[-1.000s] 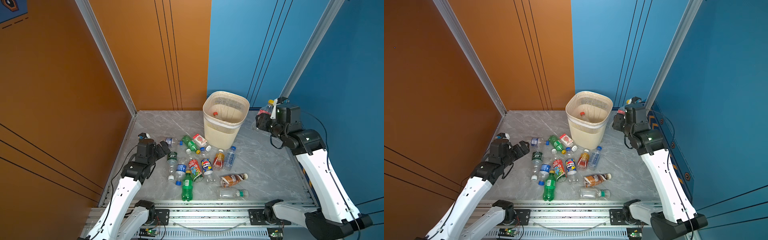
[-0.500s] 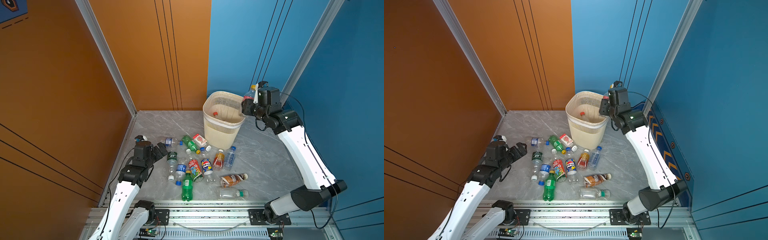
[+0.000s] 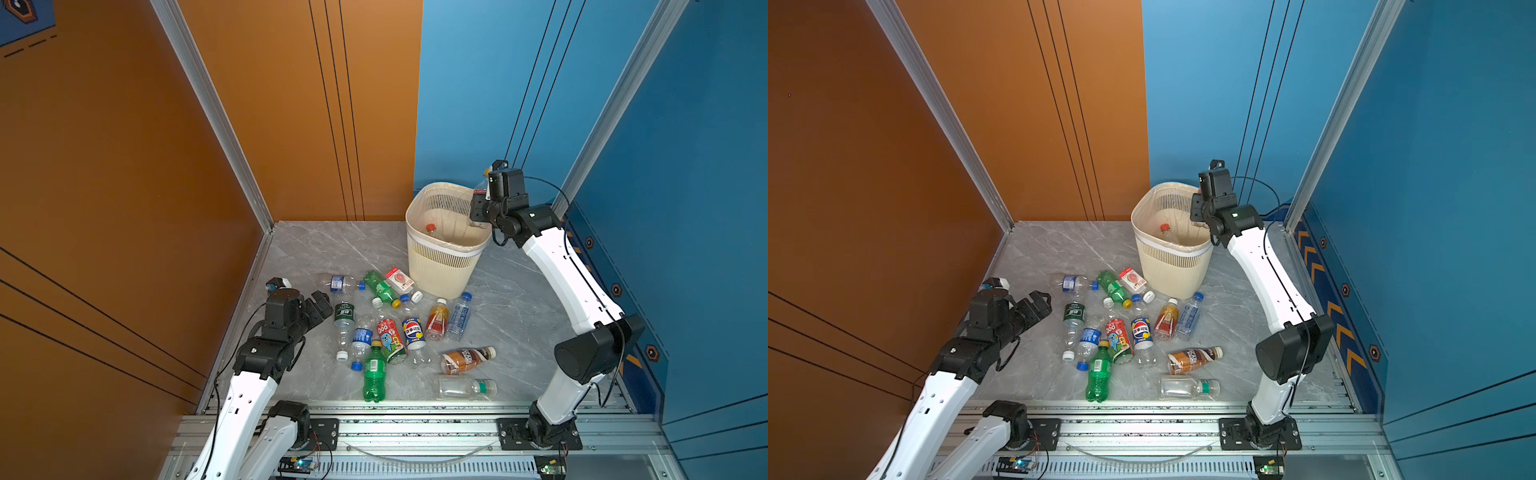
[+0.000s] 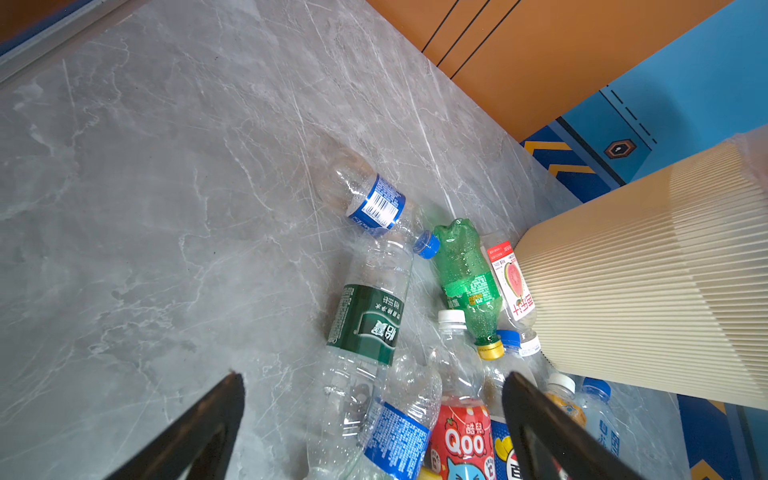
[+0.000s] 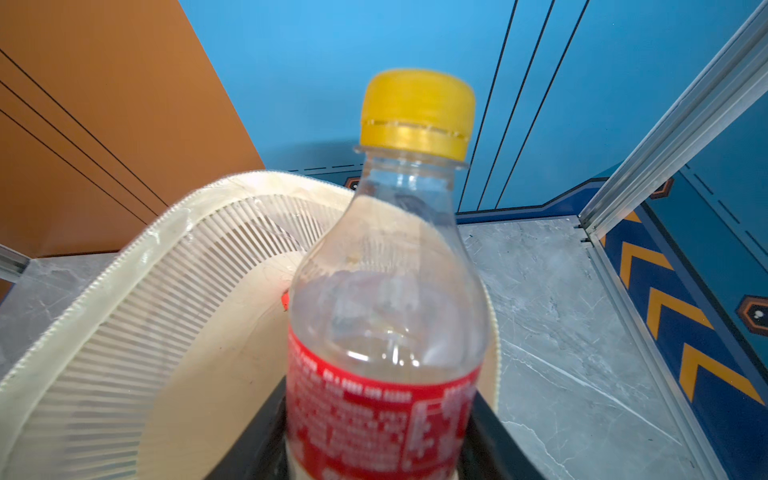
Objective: Put the plastic bottles in the bin
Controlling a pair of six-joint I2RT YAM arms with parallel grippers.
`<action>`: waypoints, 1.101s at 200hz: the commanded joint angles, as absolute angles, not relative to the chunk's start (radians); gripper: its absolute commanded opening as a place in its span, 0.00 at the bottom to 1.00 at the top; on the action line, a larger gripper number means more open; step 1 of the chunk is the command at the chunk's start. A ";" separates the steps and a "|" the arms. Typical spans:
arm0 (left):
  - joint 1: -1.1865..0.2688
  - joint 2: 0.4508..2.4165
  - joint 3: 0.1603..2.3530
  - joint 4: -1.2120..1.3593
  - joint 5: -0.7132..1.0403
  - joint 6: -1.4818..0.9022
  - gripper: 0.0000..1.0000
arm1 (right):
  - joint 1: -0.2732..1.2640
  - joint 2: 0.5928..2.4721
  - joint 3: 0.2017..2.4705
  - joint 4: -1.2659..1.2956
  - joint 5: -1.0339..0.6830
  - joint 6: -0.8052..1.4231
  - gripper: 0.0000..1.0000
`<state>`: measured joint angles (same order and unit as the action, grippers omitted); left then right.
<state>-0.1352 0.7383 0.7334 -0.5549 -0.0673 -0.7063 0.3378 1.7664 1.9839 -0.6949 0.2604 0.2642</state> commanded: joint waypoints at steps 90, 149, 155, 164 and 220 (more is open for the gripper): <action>-0.117 0.742 0.712 -0.589 -0.041 -0.727 0.98 | 0.328 1.772 2.022 -0.652 0.334 0.231 0.91; -0.118 0.781 0.710 -0.588 -0.019 -0.743 0.98 | 0.342 1.486 1.760 -0.582 0.284 0.273 0.99; -0.118 0.785 0.710 -0.586 -0.017 -0.745 0.98 | 0.346 1.427 1.669 -0.555 0.264 0.292 1.00; -0.118 0.789 0.710 -0.585 -0.010 -0.747 0.98 | 0.348 1.341 1.534 -0.505 0.241 0.324 1.00; -0.130 0.806 0.696 -0.589 0.063 -0.767 0.99 | 0.336 1.011 1.044 -0.387 0.212 0.470 1.00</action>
